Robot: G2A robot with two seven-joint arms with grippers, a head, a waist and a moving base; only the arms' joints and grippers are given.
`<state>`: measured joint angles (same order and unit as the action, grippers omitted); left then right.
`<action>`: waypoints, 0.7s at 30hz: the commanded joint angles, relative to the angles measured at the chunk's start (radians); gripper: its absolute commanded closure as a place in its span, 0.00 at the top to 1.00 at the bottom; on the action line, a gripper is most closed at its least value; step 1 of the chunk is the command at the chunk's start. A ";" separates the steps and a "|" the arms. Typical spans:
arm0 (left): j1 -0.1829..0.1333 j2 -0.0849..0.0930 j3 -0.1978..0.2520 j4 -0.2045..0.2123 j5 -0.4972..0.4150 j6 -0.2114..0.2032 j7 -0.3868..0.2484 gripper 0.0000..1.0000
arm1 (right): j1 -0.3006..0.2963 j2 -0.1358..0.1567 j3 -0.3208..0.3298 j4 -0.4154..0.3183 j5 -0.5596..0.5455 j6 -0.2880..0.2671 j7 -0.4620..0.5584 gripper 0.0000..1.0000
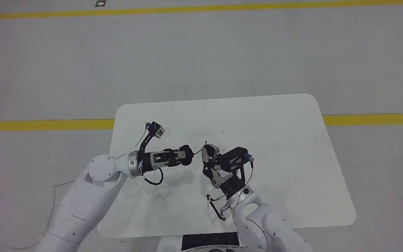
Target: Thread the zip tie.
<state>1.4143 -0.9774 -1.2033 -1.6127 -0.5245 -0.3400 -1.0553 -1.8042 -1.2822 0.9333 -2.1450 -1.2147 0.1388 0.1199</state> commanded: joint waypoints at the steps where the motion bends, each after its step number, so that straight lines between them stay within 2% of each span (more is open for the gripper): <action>1: 0.000 0.000 0.000 0.000 0.000 0.000 0.000 0.00 | 0.000 0.000 0.001 0.000 -0.002 0.002 0.000 0.00; 15: 0.000 0.000 0.000 0.000 0.000 0.000 0.000 0.00 | 0.002 0.000 -0.002 -0.003 -0.013 0.010 0.003 0.00; 21: 0.000 0.000 0.000 0.000 0.000 0.000 0.000 0.00 | 0.004 0.000 -0.010 -0.009 -0.019 -0.007 0.003 0.00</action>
<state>1.4143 -0.9774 -1.2033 -1.6127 -0.5245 -0.3400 -1.0553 -1.8010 -1.2818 0.9239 -2.1539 -1.2324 0.1334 0.1213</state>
